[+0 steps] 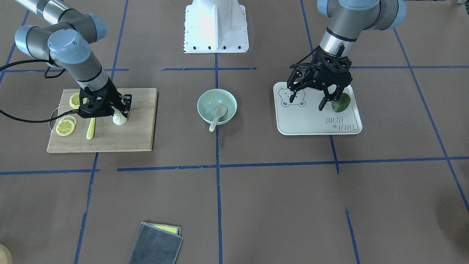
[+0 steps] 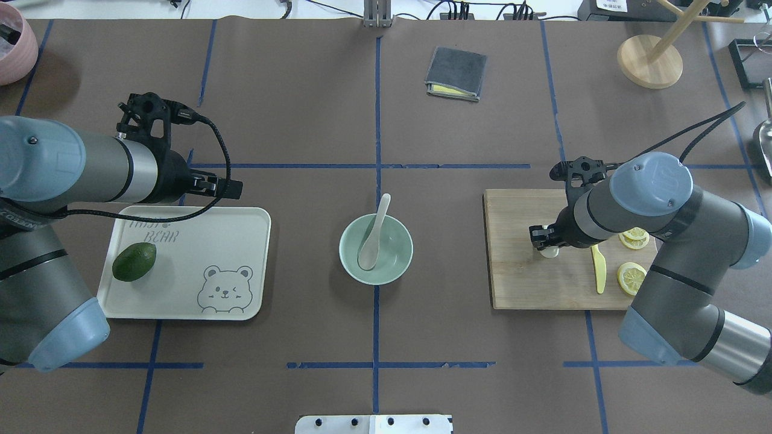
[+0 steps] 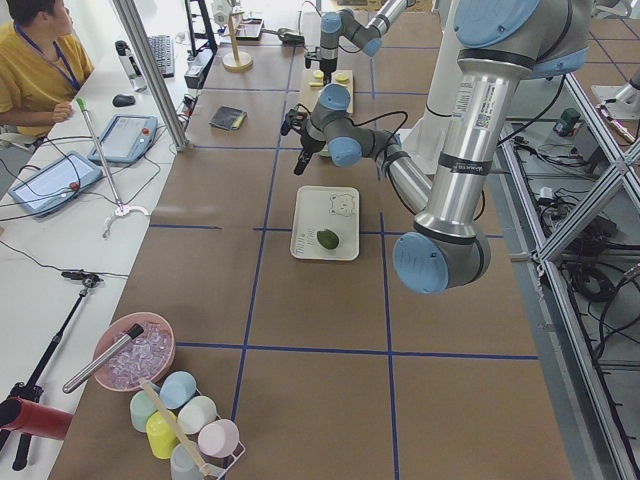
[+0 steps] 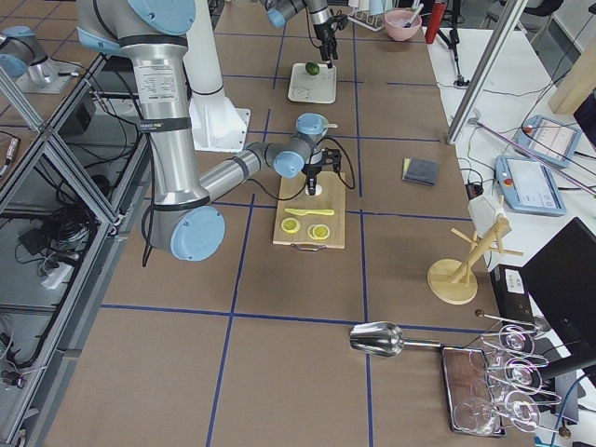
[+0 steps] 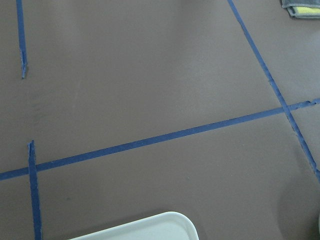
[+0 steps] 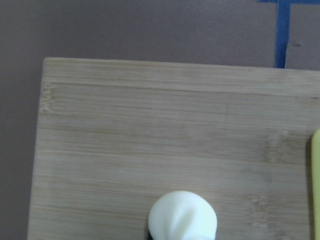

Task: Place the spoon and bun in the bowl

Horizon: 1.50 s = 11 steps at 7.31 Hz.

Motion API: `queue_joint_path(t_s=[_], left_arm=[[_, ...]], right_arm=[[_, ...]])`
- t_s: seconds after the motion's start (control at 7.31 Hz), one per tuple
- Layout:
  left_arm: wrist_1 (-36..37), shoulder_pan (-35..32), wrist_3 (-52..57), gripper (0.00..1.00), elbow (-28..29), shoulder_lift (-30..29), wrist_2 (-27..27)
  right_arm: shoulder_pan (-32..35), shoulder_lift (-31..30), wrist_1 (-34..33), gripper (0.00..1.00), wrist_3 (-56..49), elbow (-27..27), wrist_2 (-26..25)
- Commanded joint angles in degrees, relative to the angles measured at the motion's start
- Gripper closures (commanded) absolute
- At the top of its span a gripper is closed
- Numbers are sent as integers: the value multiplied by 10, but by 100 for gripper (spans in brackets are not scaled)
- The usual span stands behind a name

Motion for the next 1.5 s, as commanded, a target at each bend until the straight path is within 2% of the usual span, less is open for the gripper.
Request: queue_joint_path(t_s=[0.0, 0.14, 0.41, 0.82, 0.96, 1.09, 1.23, 1.37], left_arm=[[1, -2, 2, 5, -34, 26, -1], [1, -15, 4, 5, -68, 57, -3], [1, -21, 2, 5, -117, 98, -5], [1, -18, 0, 2, -114, 97, -5], [0, -18, 2, 2, -111, 95, -5], [0, -15, 1, 2, -112, 94, -5], [0, -15, -3, 1, -117, 93, -6], [0, -14, -15, 1, -114, 94, -5]], right_arm=[[-5, 43, -2, 72, 75, 24, 2], [-43, 93, -2, 71, 186, 22, -8], [-103, 162, -2, 69, 281, 10, -76], [-119, 253, 0, 67, 374, -61, -105], [-118, 252, 0, 62, 374, -67, -126], [-118, 252, 0, 28, 376, -76, -134], [-118, 254, 4, 24, 376, -77, -134], [-120, 256, 5, 24, 381, -82, -134]])
